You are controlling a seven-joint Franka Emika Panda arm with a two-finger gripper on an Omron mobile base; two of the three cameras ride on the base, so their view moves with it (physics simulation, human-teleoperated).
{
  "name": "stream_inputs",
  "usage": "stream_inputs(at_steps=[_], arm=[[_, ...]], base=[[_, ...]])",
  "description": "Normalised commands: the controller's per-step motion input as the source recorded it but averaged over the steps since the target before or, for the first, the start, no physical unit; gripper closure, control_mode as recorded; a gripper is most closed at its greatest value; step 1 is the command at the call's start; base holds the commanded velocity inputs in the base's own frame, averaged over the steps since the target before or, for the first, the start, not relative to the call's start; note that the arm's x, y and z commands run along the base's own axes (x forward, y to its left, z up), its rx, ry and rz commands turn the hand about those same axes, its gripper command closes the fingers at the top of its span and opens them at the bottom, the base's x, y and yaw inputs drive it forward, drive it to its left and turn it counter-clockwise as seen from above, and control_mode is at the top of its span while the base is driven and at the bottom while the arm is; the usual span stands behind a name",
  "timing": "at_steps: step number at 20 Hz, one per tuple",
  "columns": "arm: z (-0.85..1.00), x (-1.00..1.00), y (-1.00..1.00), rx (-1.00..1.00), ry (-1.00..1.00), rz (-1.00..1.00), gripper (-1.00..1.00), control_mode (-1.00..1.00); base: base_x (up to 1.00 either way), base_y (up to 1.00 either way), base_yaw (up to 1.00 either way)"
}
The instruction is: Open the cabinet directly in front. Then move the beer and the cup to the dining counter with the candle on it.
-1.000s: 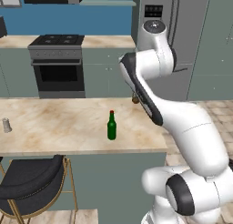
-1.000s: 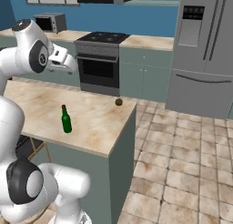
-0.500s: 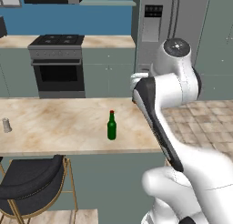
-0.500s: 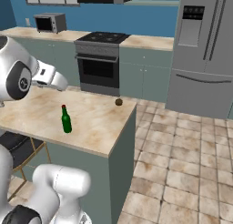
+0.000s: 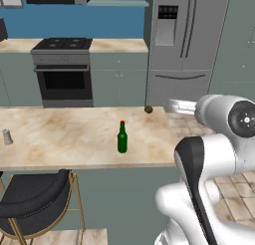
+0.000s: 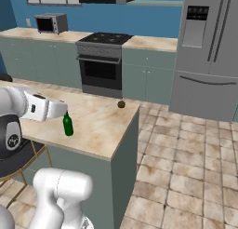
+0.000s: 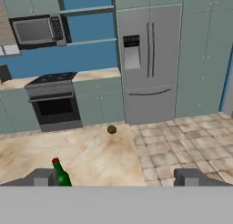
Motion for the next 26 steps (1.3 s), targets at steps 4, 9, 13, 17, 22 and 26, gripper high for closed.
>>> stream_inputs(at_steps=[4, 9, 13, 17, 22, 26], arm=[[0.00, -0.07, -0.08, 0.00, -0.06, -0.01, -1.00, 1.00], [0.00, 0.00, 0.00, 0.00, 0.00, 0.00, -1.00, 1.00], [0.00, 0.00, 0.00, 0.00, 0.00, 0.00, -1.00, 1.00], [0.00, 0.00, 0.00, 0.00, 0.00, 0.00, -1.00, 1.00], [0.00, 0.00, 0.00, 0.00, 0.00, 0.00, -1.00, 1.00], [0.00, 0.00, 0.00, 0.00, 0.00, 0.00, -1.00, 1.00]], base=[[0.00, 0.00, 0.00], [-0.33, -0.13, -0.45], [-0.33, -0.17, -0.73], [-0.27, -0.22, -0.80], [-0.26, -0.28, -0.86], [-0.27, -0.41, -0.83]])
